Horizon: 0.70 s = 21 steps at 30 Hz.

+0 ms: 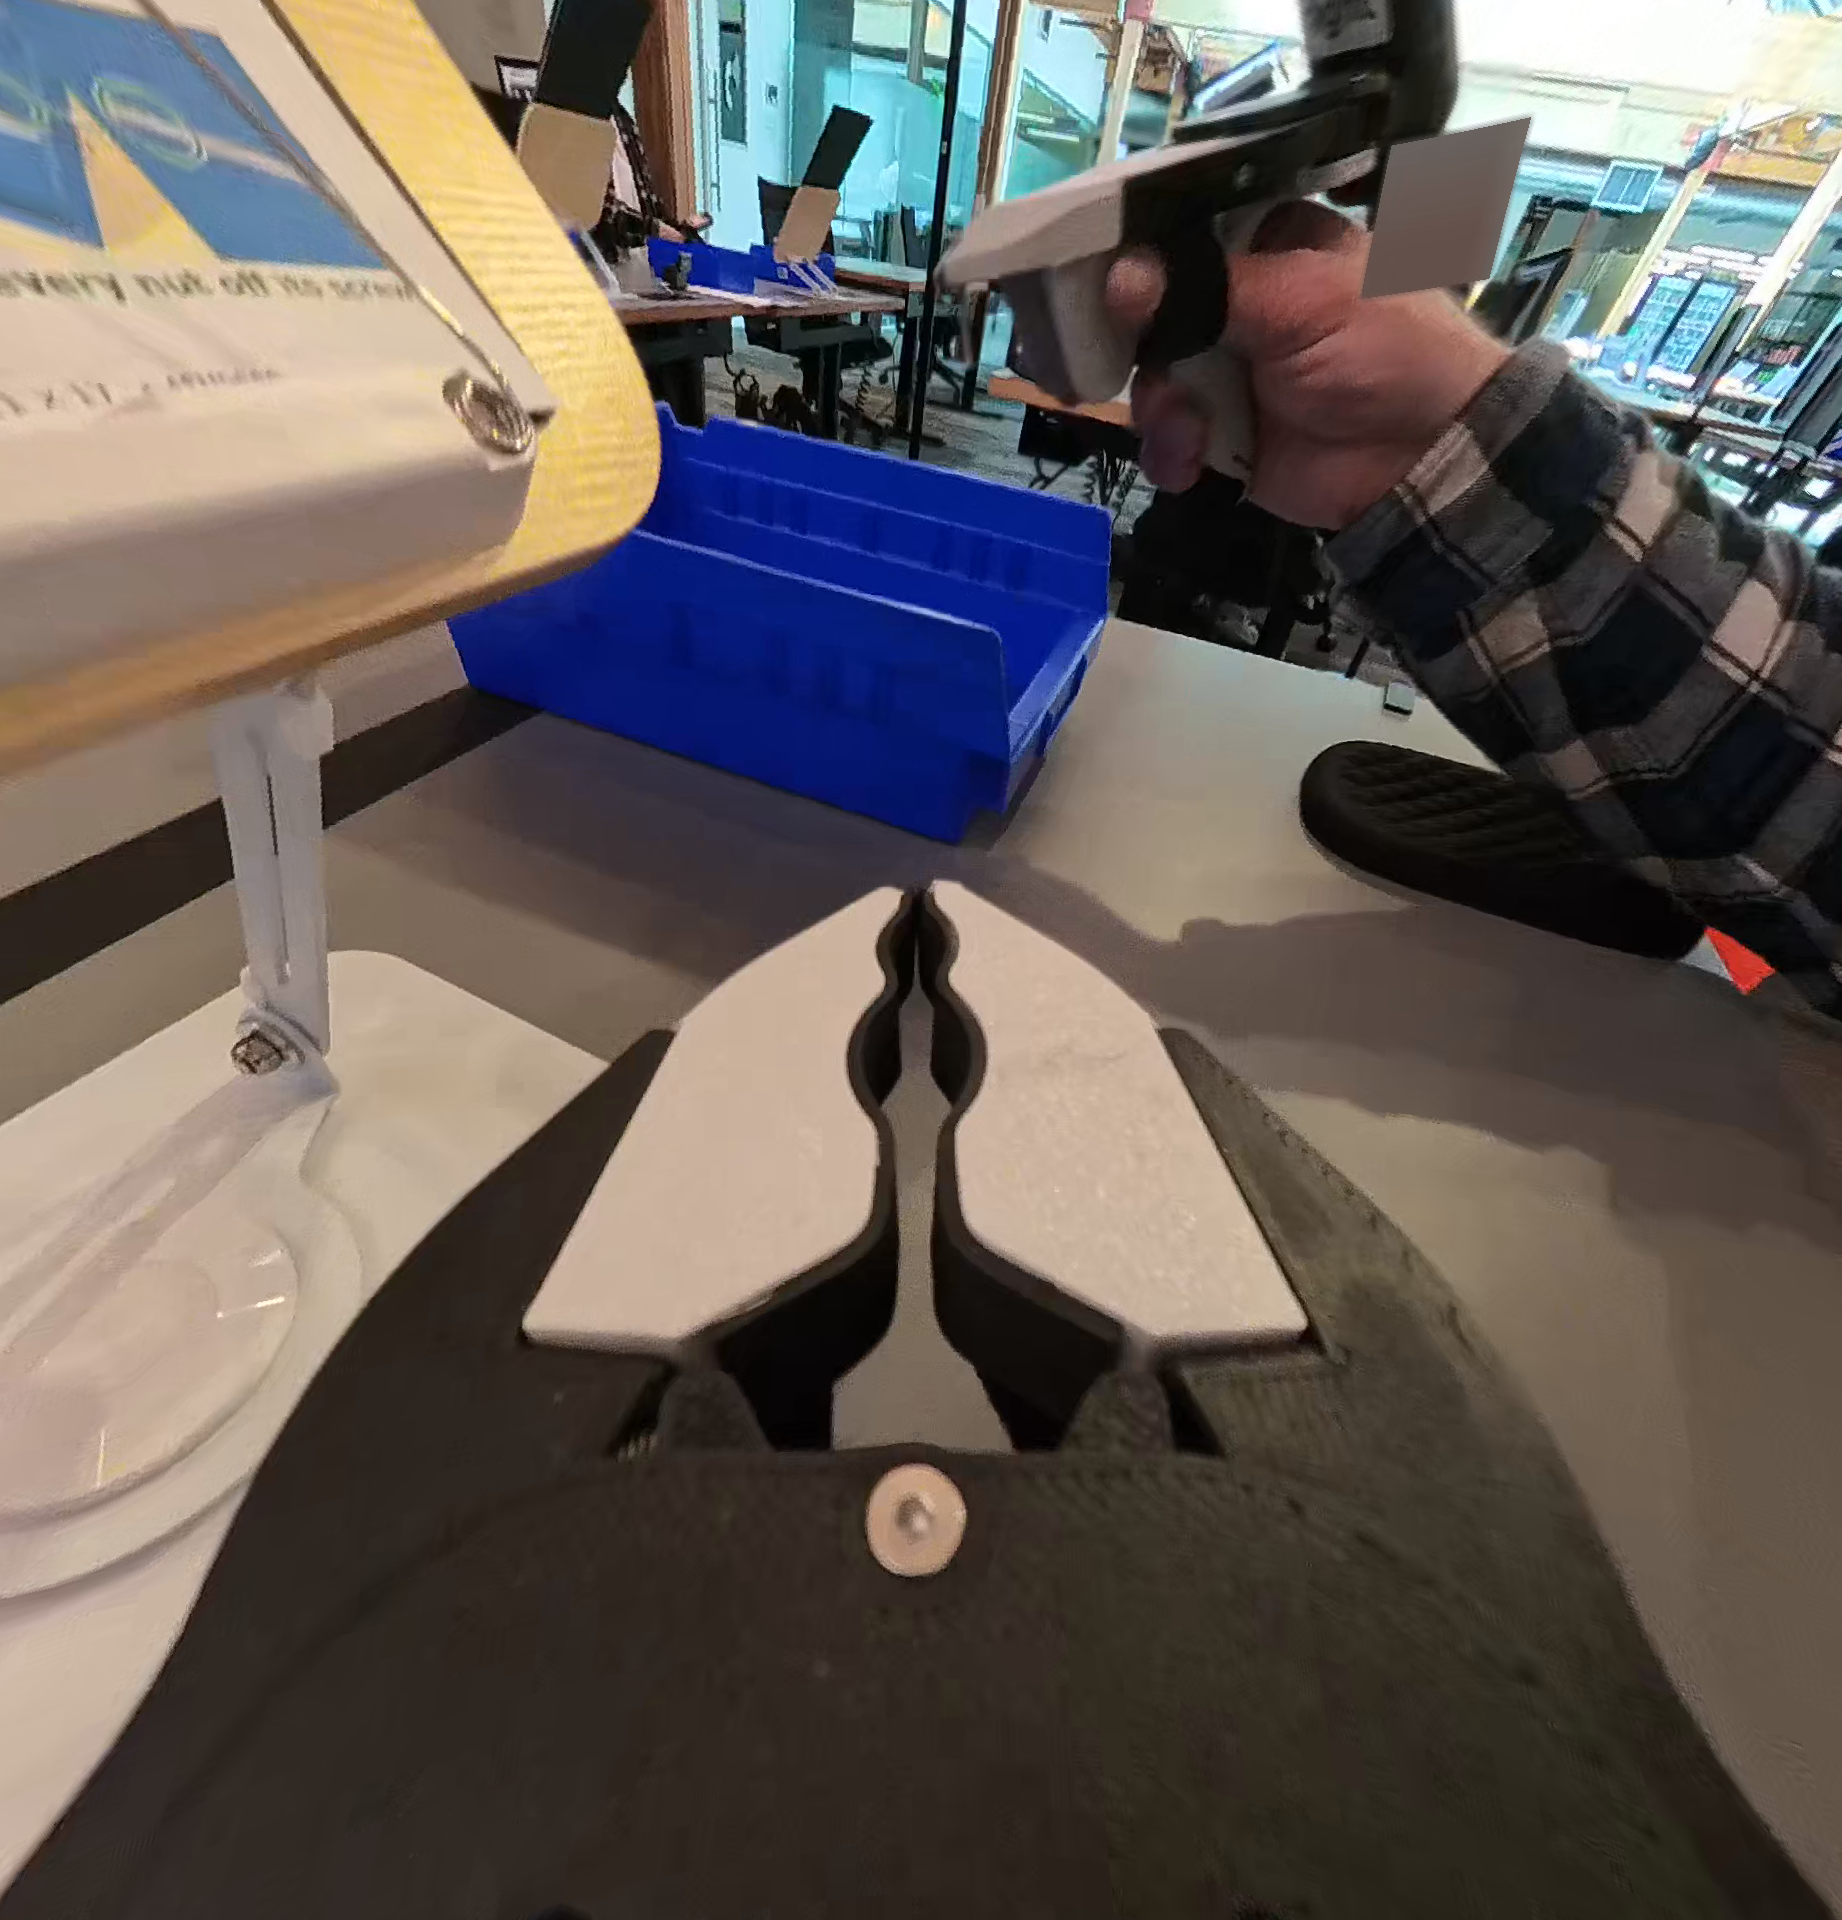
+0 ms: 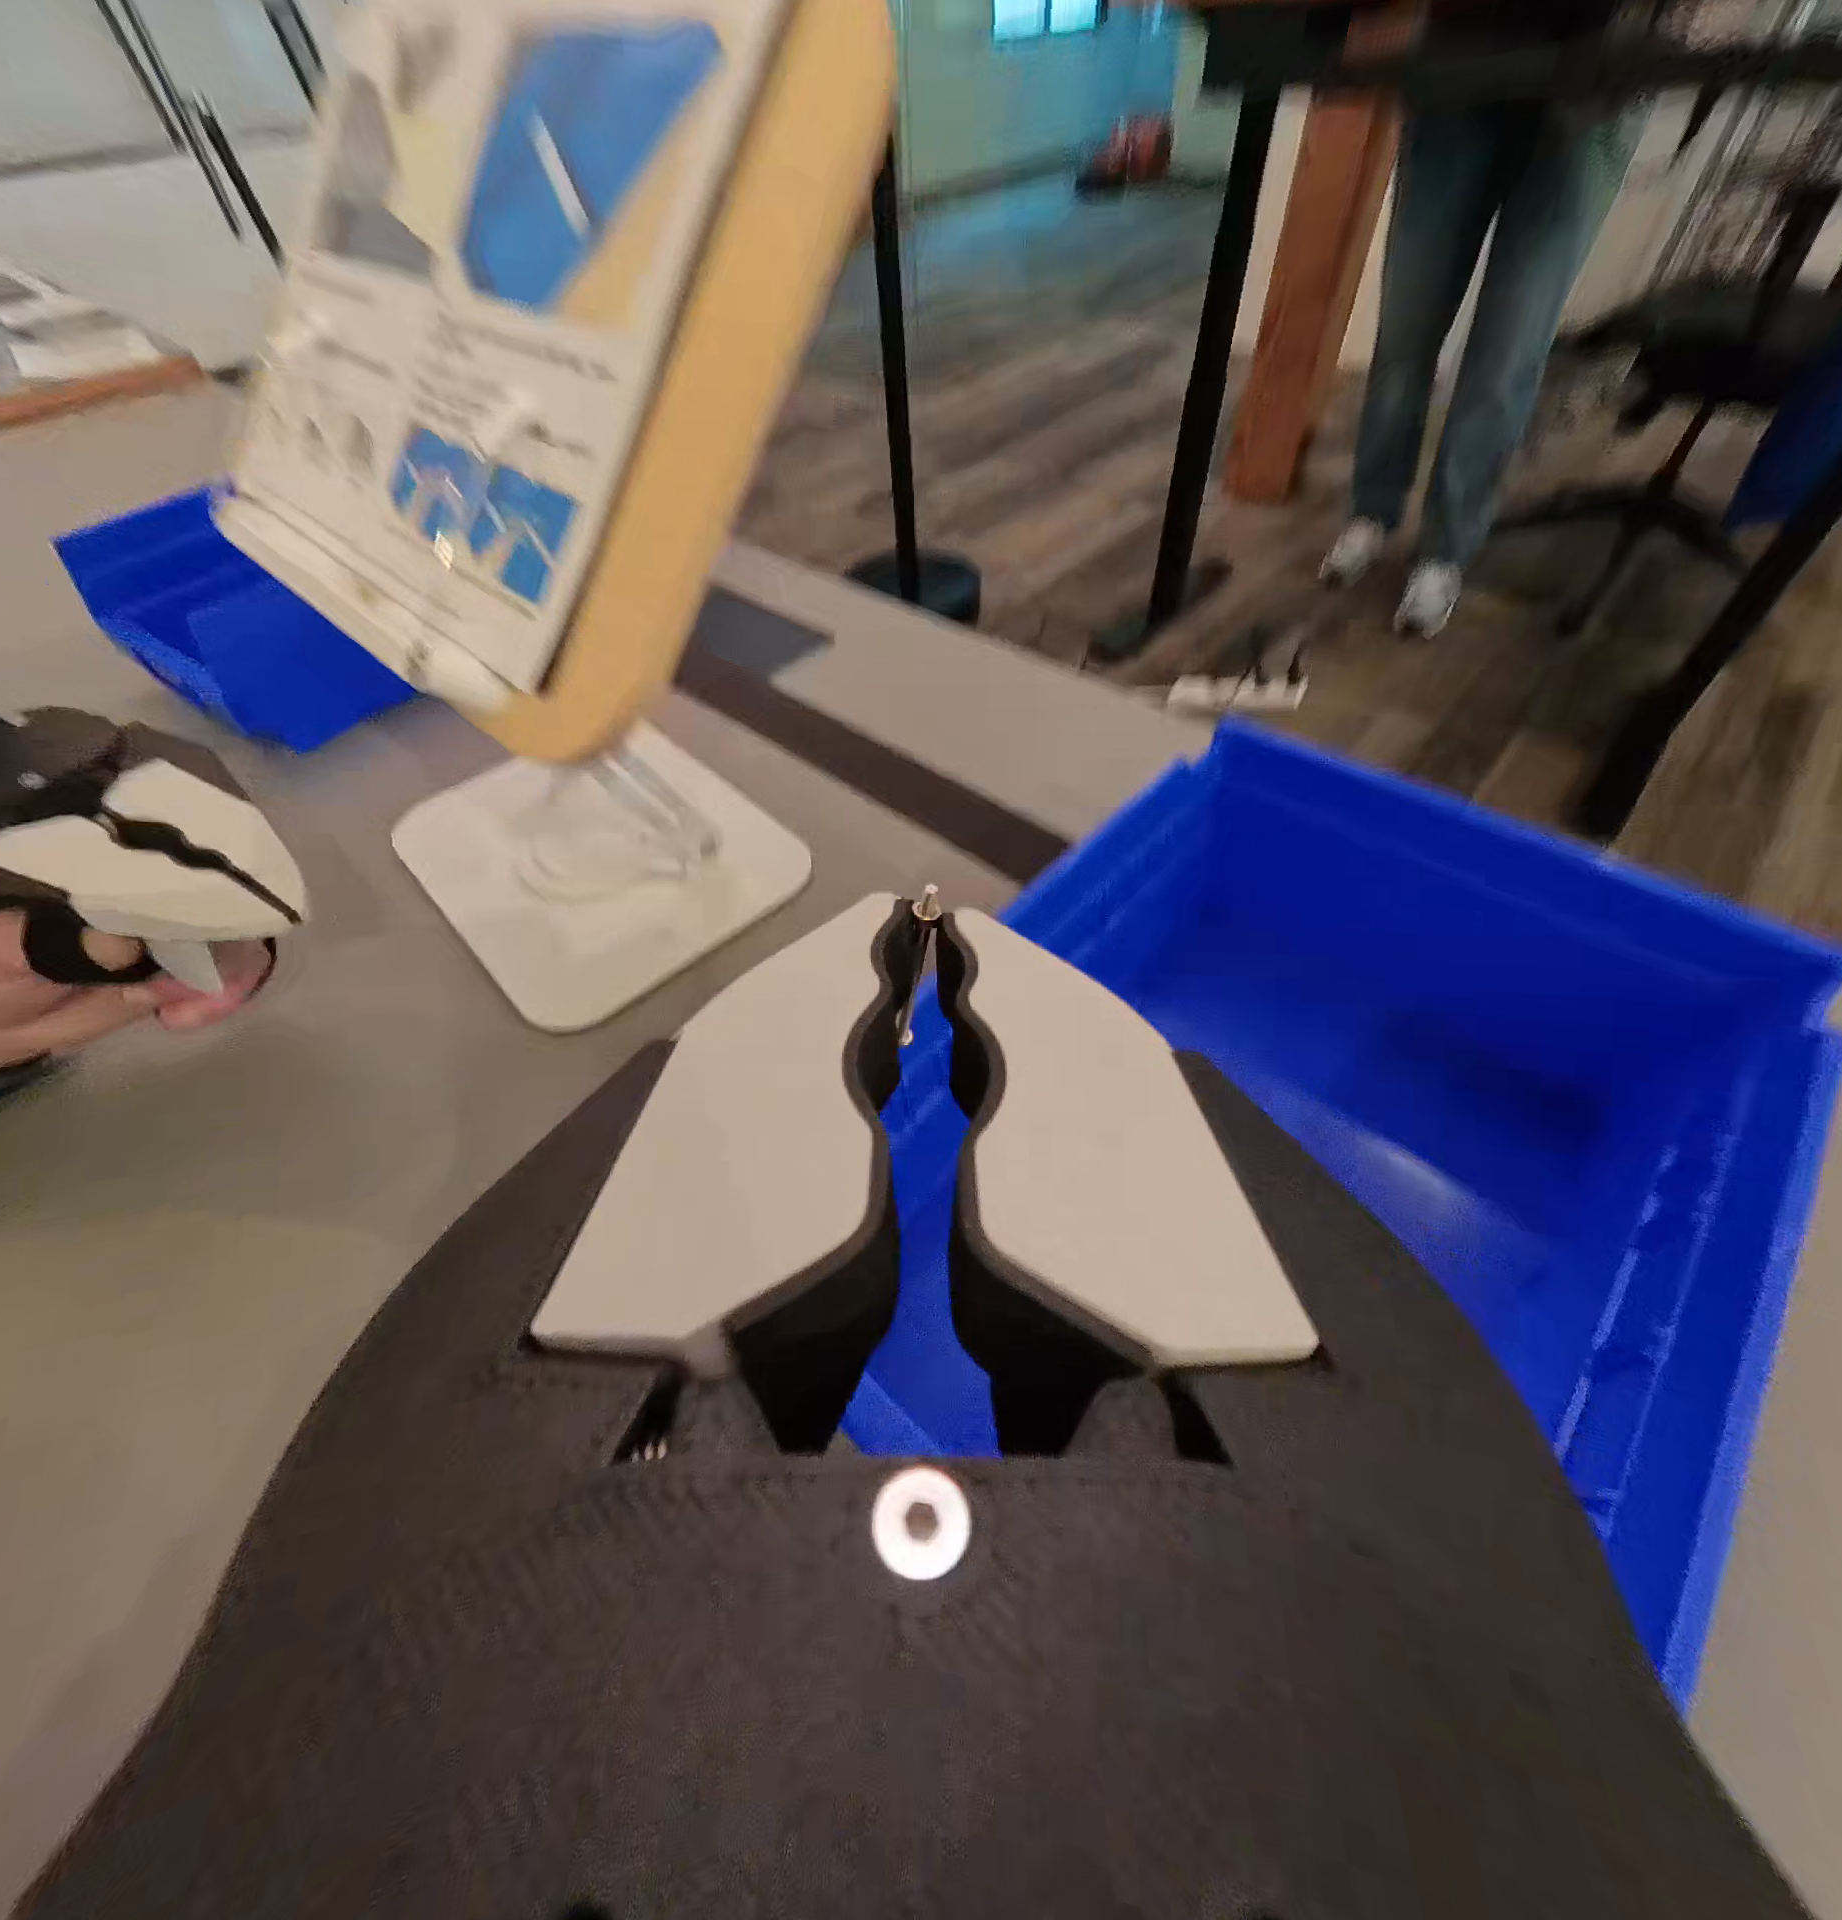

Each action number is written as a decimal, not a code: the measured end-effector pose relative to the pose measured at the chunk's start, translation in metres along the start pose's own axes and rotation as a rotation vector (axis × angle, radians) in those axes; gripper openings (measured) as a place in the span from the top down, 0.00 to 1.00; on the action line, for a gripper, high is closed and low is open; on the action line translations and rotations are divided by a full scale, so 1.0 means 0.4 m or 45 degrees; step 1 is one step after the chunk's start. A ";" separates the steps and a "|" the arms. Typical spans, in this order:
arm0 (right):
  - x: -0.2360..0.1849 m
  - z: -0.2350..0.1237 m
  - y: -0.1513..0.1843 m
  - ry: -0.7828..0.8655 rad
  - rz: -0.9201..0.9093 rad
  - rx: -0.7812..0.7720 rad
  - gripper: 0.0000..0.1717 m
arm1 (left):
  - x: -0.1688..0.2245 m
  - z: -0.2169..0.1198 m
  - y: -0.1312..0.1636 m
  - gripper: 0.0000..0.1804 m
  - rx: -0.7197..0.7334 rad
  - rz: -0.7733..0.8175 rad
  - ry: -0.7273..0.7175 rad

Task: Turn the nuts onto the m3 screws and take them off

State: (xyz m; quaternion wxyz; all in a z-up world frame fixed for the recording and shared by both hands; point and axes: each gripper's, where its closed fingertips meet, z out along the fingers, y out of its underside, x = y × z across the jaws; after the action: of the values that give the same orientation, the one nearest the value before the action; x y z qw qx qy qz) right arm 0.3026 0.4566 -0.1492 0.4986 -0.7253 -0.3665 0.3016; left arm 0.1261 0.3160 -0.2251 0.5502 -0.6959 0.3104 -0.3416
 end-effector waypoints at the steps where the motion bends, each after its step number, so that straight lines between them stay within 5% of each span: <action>1: 0.017 0.020 0.027 0.005 0.034 -0.053 0.97 | -0.002 0.000 0.007 1.00 -0.013 -0.003 0.003; 10: 0.177 0.121 0.287 0.322 0.210 -0.627 0.97 | -0.025 -0.024 0.016 1.00 0.000 -0.029 -0.002; 17: 0.247 0.155 0.389 0.435 0.295 -0.860 0.96 | -0.028 -0.046 0.032 1.00 -0.023 -0.044 0.006; 21: 0.262 0.140 0.350 0.499 0.269 -0.794 0.81 | -0.028 -0.065 0.031 1.00 -0.029 -0.036 0.002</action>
State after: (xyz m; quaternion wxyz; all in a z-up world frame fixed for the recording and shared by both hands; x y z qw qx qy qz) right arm 0.3474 0.5393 -0.3069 0.2808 -0.9199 -0.2614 0.0809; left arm 0.0980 0.3080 -0.2347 0.5371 -0.7063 0.3048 -0.3461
